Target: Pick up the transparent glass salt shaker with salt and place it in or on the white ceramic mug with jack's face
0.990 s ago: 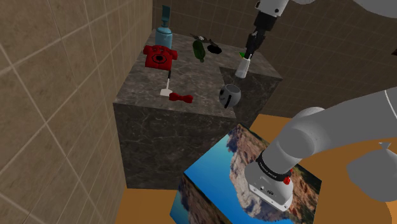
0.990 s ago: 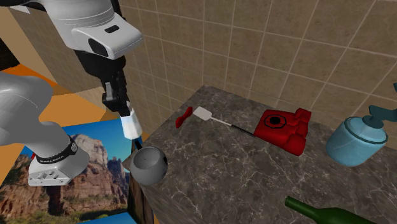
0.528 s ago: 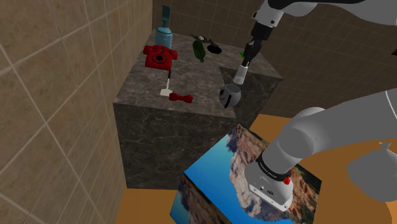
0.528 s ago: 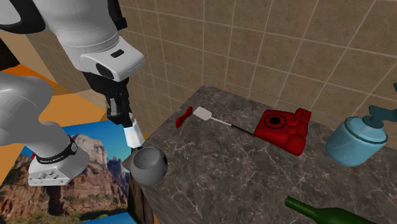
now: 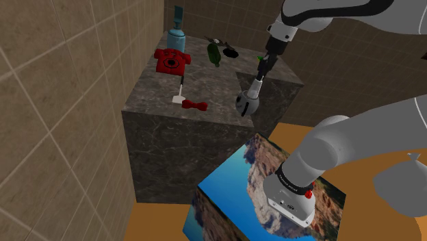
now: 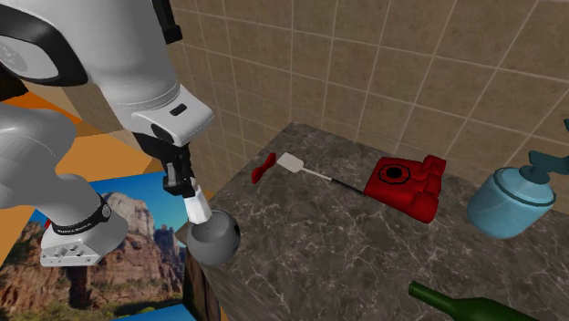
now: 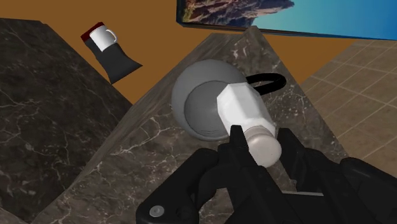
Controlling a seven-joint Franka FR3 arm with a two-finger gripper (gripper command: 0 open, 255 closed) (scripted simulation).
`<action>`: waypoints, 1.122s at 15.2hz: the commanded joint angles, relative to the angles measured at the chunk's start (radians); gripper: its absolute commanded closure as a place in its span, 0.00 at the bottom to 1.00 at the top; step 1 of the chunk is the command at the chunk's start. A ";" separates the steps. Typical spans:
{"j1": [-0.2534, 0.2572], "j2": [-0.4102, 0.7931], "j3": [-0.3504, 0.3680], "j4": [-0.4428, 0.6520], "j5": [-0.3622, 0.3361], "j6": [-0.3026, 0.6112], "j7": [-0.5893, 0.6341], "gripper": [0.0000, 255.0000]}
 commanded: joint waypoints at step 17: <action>-0.001 0.016 -0.008 -0.050 -0.002 0.066 -0.005 0.00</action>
